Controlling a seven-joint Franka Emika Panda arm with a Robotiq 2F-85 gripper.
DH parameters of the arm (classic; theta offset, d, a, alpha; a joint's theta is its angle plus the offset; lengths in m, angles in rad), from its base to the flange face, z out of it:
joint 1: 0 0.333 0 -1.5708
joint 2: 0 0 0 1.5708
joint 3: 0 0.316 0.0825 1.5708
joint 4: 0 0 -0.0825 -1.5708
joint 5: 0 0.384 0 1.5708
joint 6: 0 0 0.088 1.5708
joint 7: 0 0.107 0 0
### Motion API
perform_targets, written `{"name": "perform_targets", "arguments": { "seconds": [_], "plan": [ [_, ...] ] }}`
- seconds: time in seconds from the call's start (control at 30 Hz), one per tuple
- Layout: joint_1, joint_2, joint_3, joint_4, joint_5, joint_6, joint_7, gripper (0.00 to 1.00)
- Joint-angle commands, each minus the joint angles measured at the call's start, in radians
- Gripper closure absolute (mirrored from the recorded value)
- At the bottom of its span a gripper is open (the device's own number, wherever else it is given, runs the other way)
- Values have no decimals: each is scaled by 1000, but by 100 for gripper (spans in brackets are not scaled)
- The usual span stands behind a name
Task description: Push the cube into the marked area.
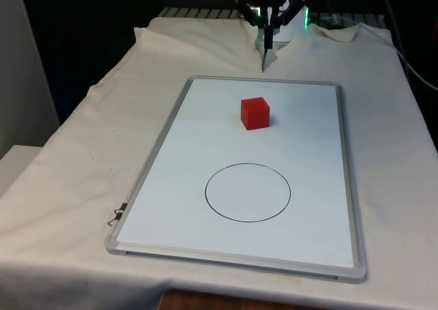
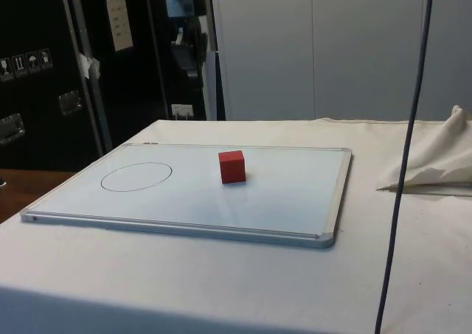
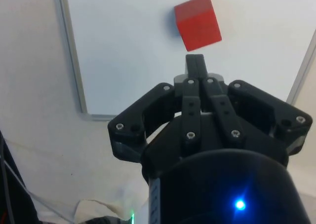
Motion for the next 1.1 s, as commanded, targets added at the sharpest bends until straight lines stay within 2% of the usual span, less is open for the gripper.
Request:
{"name": "perform_targets", "arguments": {
  "seconds": [0.0,0.03,0.17,0.3,0.33,0.37,0.57,0.6,0.67,0.87,0.9,1.07],
  "plan": [
    [-2,-18,-1,-20,2,10,-12,100],
    [-1,-9,0,-9,0,1,-4,100],
    [-2,-46,-6,-52,3,12,-34,100],
    [-4,-58,-12,-67,4,14,-65,100],
    [-2,-51,-12,-57,0,2,-53,100],
    [-4,-62,-16,-73,5,14,-82,100],
    [-4,-66,-26,-88,5,17,-130,100],
    [-3,-60,-27,-78,0,4,-120,100],
    [-5,-67,-31,-95,4,19,-155,100],
    [-6,-76,-43,-123,3,31,-205,100],
    [-5,-67,-44,-110,0,13,-199,100],
    [-8,-99,-52,-176,3,63,-227,100]
  ]
}}
